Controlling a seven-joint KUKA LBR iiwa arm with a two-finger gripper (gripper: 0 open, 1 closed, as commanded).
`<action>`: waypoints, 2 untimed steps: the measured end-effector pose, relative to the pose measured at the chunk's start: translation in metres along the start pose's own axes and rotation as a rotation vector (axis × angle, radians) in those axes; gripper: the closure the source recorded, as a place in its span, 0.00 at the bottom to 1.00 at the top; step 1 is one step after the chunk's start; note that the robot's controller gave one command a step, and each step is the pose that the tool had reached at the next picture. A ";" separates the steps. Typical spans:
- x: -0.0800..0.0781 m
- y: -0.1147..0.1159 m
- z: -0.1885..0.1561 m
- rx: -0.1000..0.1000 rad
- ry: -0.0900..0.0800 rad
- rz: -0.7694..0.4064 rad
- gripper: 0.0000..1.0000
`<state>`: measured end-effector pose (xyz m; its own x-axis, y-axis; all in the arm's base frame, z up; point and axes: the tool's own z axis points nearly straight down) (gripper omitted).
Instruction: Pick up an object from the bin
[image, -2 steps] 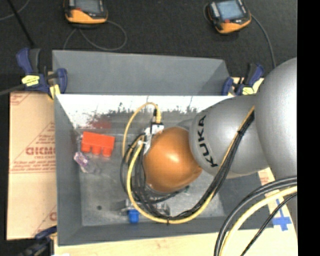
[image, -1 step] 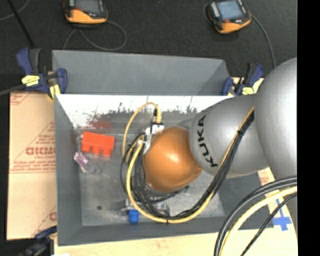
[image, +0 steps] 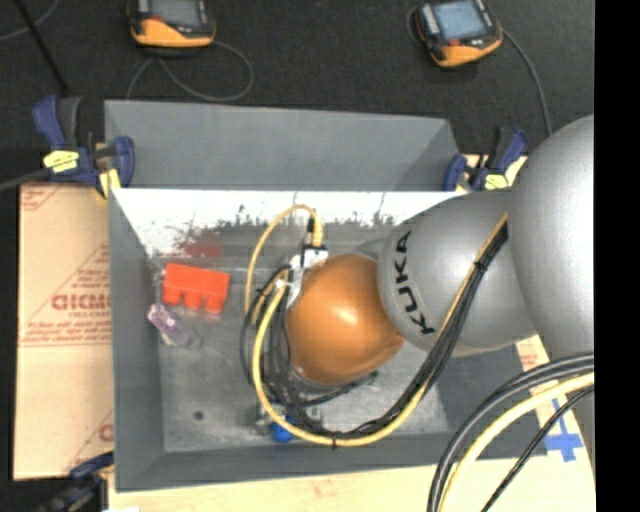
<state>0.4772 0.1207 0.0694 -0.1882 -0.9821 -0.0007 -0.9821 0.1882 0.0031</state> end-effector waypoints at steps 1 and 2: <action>0.000 -0.002 -0.069 0.010 -0.002 0.005 1.00; 0.000 -0.003 -0.103 0.008 -0.001 0.010 1.00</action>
Offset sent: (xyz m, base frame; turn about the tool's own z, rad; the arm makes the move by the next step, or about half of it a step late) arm 0.0000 0.0000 0.0649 0.0000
